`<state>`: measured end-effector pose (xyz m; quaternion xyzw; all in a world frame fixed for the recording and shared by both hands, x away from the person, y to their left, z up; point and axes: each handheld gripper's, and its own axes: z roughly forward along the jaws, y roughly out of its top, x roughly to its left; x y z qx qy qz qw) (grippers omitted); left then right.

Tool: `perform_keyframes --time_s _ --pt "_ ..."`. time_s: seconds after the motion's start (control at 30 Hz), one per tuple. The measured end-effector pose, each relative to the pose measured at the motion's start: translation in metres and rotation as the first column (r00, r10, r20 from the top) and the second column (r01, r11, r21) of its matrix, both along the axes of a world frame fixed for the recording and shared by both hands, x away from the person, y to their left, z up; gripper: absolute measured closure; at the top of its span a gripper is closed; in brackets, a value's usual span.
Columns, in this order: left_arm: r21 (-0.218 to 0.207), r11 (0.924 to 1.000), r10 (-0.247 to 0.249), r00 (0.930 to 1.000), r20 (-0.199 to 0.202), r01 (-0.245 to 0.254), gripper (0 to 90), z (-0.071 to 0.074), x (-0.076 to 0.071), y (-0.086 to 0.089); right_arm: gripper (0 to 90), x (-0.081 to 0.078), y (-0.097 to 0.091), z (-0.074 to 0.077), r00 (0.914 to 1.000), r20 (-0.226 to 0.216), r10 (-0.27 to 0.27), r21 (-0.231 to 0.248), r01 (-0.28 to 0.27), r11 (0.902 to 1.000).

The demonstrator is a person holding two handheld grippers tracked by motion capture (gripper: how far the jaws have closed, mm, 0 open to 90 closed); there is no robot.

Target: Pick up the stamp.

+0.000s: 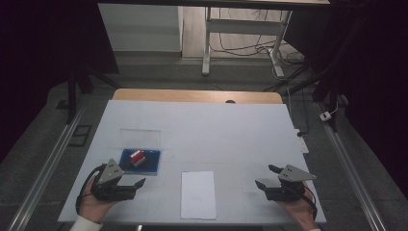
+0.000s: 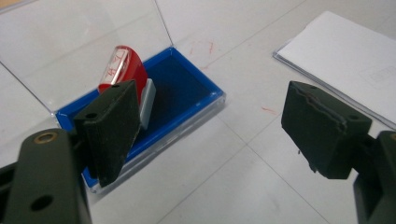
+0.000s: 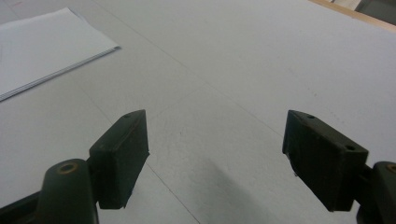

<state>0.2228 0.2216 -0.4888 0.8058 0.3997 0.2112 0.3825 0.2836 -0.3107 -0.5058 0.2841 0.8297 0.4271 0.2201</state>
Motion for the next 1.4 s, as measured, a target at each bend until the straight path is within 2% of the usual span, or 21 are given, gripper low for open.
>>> perform_keyframes --time_s 0.2,0.4,0.63,0.83,1.13,1.4 --pt "0.010 0.9999 -0.006 1.0000 0.000 0.006 20.6 0.005 0.005 0.000 23.4 -0.001 0.001 0.000 0.9999 0.014 0.001 -0.005 -0.001 1.0000" --pt "0.020 0.9998 -0.004 0.9999 -0.011 0.004 20.8 0.008 0.012 0.002 23.5 0.000 0.001 -0.001 1.0000 0.007 0.001 -0.013 -0.001 0.9999" --pt "0.060 0.9982 -0.002 0.9997 -0.024 0.004 21.4 0.015 0.024 0.003 23.6 0.000 0.002 -0.002 1.0000 -0.001 0.003 -0.014 -0.003 0.9999" --pt "0.057 0.9984 -0.004 0.9995 -0.032 0.006 22.1 0.022 0.033 0.008 24.1 0.000 0.002 -0.002 1.0000 -0.003 0.003 -0.016 -0.003 0.9999" --pt "0.087 0.9961 -0.011 0.9978 -0.065 0.016 22.4 0.038 0.057 0.009 24.9 0.000 0.002 -0.002 1.0000 -0.003 -0.002 -0.023 0.002 0.9997" --pt "0.112 0.9937 0.010 0.9924 -0.122 0.004 25.2 0.033 0.082 0.011 25.0 0.001 0.002 -0.004 1.0000 -0.008 -0.002 -0.029 0.002 0.9996"
